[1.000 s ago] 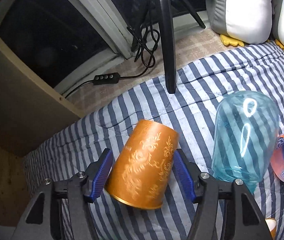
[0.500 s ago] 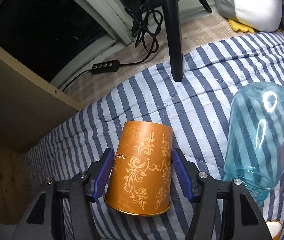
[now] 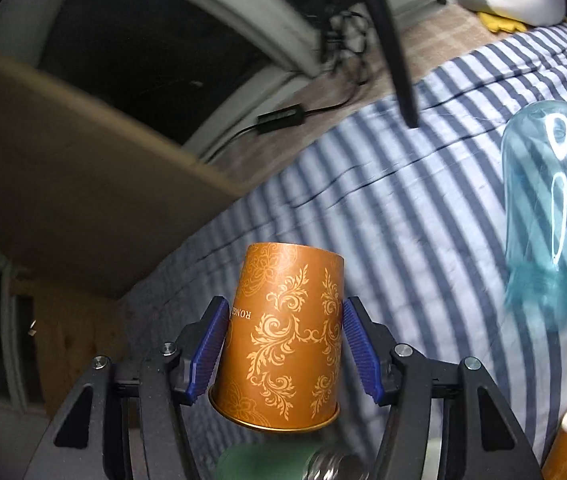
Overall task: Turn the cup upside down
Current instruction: 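Rotate the held orange cup upside down with the right gripper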
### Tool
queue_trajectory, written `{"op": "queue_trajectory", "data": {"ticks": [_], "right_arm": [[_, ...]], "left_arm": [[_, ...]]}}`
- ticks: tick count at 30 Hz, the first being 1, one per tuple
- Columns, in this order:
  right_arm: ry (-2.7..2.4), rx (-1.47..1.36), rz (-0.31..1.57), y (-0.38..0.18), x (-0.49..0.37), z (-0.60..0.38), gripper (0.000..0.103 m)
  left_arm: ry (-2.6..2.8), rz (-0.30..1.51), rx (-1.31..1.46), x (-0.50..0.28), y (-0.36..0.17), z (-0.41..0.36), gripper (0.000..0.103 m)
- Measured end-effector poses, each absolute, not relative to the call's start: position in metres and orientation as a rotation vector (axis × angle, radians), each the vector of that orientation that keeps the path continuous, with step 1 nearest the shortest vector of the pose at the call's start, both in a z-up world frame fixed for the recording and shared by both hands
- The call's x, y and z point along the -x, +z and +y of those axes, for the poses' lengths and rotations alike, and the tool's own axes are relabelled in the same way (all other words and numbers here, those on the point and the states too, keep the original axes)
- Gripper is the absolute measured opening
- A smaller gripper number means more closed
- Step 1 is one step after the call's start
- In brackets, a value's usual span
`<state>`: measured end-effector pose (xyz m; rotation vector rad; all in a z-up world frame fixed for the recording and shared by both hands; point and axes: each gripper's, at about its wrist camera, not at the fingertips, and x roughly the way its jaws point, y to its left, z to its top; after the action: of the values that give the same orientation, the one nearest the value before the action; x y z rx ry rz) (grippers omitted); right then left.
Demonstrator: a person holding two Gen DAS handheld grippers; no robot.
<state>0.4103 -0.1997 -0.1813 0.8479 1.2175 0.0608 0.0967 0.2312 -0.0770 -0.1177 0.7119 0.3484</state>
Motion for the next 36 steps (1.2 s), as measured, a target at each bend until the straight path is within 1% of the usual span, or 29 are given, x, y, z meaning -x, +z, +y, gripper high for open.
{"op": "queue_trajectory", "data": {"ticks": [4, 9, 14, 16, 19, 25, 29, 32, 35, 36], "right_arm": [[0.161, -0.839, 1.211, -0.154, -0.374, -0.191, 0.055], [0.239, -0.795, 1.23, -0.131, -0.303, -0.194, 0.055], [0.246, -0.748, 1.303, -0.138, -0.23, -0.205, 0.055], [0.249, -0.751, 1.315, -0.144, -0.207, -0.211, 0.055], [0.234, -0.68, 1.349, -0.154, -0.179, -0.21, 0.055], [0.247, -0.664, 1.38, -0.181, -0.164, -0.211, 0.055], [0.235, -0.55, 1.388, -0.183, -0.16, -0.2, 0.057], [0.225, -0.479, 1.373, -0.178, -0.156, -0.194, 0.06], [0.233, -0.462, 1.343, -0.171, -0.15, -0.197, 0.068], [0.234, -0.466, 1.335, -0.169, -0.146, -0.199, 0.068]], "left_arm": [[0.317, 0.697, 0.123, -0.093, -0.068, 0.22, 0.102], [0.249, 0.697, 0.131, -0.094, -0.061, 0.198, 0.102], [0.145, 0.735, 0.134, -0.098, -0.065, 0.159, 0.102], [0.113, 0.75, 0.131, -0.098, -0.068, 0.143, 0.102], [0.062, 0.779, 0.131, -0.099, -0.076, 0.115, 0.102], [-0.012, 0.84, 0.113, -0.103, -0.096, 0.07, 0.102], [-0.065, 0.887, 0.087, -0.107, -0.11, 0.044, 0.102], [-0.111, 0.927, 0.076, -0.111, -0.12, 0.031, 0.102], [-0.156, 0.963, 0.066, -0.118, -0.13, 0.012, 0.102], [-0.166, 0.973, 0.068, -0.121, -0.132, 0.008, 0.102]]}}
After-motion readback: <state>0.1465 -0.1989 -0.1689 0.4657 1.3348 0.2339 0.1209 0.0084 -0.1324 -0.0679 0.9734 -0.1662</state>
